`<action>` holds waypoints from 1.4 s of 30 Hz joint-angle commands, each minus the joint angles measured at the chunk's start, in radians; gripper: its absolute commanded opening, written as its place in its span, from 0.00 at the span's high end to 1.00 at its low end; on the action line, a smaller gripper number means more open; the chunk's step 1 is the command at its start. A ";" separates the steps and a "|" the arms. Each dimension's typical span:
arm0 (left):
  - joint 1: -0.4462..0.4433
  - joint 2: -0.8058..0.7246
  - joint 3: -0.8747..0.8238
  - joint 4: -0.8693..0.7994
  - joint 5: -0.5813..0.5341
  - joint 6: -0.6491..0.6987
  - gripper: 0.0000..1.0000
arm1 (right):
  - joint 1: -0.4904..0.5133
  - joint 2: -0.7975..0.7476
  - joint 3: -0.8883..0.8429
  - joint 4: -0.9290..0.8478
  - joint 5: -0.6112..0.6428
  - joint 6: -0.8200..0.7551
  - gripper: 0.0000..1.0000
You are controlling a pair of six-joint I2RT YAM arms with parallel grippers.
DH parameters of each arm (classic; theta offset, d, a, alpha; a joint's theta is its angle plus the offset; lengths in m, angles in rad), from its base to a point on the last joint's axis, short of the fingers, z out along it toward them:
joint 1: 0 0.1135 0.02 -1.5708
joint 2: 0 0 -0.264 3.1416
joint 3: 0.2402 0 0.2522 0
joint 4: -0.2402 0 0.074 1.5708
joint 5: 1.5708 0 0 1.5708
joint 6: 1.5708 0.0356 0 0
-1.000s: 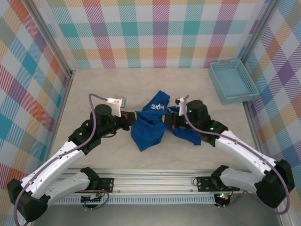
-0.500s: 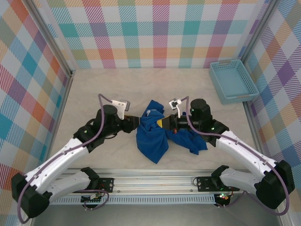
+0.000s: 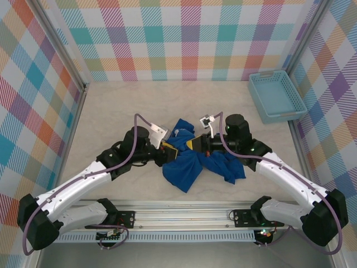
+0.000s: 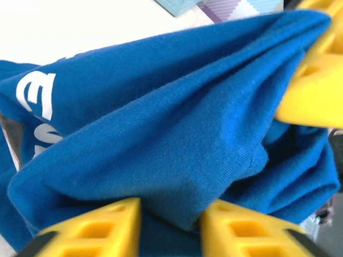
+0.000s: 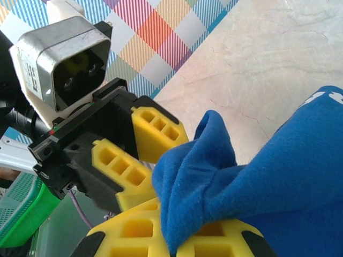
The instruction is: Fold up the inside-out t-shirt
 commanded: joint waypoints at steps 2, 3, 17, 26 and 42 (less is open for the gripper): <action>-0.010 0.009 0.046 0.055 0.005 0.002 0.83 | -0.004 -0.012 0.024 -0.025 0.001 -0.064 1.00; -0.010 0.004 0.047 0.059 -0.005 0.001 0.86 | -0.005 -0.017 0.026 -0.048 0.016 -0.080 1.00; 0.079 -0.125 0.059 0.163 0.160 -0.288 1.00 | 0.007 0.042 0.160 -0.379 0.542 -0.213 0.82; 0.130 -0.069 0.072 0.220 0.184 -0.521 1.00 | 0.092 -0.007 0.187 -0.471 0.613 -0.405 0.60; 0.130 -0.084 0.089 0.123 0.127 -0.487 1.00 | 0.220 0.009 0.148 -0.080 0.287 -0.420 0.44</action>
